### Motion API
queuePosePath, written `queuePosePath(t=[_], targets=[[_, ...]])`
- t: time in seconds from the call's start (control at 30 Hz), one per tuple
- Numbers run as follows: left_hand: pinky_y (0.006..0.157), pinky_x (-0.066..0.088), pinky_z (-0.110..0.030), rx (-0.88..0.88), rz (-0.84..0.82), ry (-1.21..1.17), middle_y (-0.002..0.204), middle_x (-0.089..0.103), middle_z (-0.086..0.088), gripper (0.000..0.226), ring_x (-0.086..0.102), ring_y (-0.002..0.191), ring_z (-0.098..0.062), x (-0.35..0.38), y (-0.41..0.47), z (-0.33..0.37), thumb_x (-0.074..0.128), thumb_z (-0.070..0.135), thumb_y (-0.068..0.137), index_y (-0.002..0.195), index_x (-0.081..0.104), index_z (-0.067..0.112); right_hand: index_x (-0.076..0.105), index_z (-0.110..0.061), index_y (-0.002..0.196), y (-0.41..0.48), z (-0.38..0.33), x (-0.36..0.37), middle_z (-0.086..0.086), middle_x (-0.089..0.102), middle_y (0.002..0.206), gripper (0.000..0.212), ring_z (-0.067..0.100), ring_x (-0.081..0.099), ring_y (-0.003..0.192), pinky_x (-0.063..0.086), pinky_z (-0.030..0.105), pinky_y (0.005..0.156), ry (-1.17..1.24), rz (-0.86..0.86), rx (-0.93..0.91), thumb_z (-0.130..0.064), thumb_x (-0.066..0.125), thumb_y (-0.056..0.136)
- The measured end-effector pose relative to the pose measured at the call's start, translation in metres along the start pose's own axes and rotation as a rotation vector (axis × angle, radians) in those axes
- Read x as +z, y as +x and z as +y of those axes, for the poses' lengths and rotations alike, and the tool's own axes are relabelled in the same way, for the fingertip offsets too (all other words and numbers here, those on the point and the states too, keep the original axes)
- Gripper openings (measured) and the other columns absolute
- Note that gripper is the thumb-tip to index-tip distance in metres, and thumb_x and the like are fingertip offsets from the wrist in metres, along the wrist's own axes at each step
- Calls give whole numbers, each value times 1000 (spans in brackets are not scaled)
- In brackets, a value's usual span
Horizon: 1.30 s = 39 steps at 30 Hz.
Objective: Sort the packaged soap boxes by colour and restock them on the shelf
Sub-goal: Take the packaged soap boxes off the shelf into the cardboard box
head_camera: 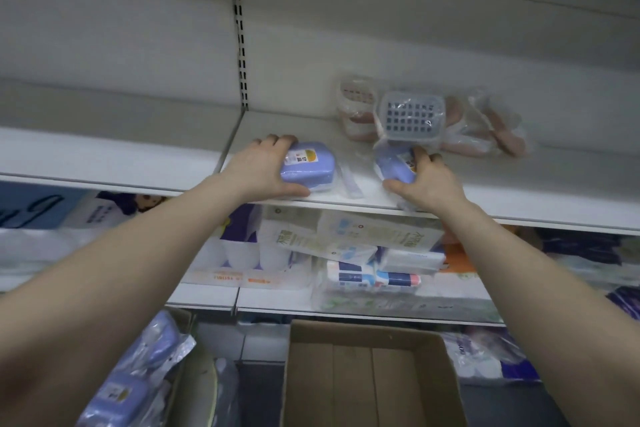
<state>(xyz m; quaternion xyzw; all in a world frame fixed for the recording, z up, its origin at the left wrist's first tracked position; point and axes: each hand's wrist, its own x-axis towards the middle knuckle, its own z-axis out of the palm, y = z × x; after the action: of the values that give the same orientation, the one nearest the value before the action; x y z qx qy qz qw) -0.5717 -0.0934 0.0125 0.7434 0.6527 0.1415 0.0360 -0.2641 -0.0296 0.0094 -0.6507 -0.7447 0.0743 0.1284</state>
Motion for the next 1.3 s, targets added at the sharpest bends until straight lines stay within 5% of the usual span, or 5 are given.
queuePosePath(t=[0.53, 0.8, 1.17, 1.3], targets=[[95, 43, -44, -117, 196, -37, 130, 47, -8, 96, 46, 112, -32, -58, -170, -172, 74, 65, 64, 141, 36, 21, 30, -25, 149, -103, -220, 53, 11, 47, 137, 84, 34, 47, 122, 44, 41, 95, 24, 69, -213, -58, 64, 80], [96, 43, -46, -413, 169, -130, 127, 50, -8, 98, 48, 112, -33, -40, -314, -298, 69, 72, 60, 139, 36, 24, 35, -20, 148, -172, -341, 146, 13, 48, 131, 84, 35, 51, 114, 45, 43, 96, 138, 145, -459, -52, 68, 77], [101, 38, -47, -1001, -62, -277, 131, 48, -18, 96, 46, 118, -41, 79, -538, -369, 74, 61, 67, 141, 37, 13, 27, -22, 152, -281, -419, 348, 10, 47, 135, 91, 34, 50, 117, 45, 42, 89, -24, -482, -691, -63, 59, 77], [95, 41, -45, -1205, -120, -310, 124, 50, -20, 108, 48, 113, -41, 120, -590, -365, 46, 71, 46, 135, 43, 10, 26, -23, 153, -296, -436, 406, 11, 43, 139, 91, 36, 49, 118, 46, 45, 88, -67, -615, -732, -61, 61, 78]])
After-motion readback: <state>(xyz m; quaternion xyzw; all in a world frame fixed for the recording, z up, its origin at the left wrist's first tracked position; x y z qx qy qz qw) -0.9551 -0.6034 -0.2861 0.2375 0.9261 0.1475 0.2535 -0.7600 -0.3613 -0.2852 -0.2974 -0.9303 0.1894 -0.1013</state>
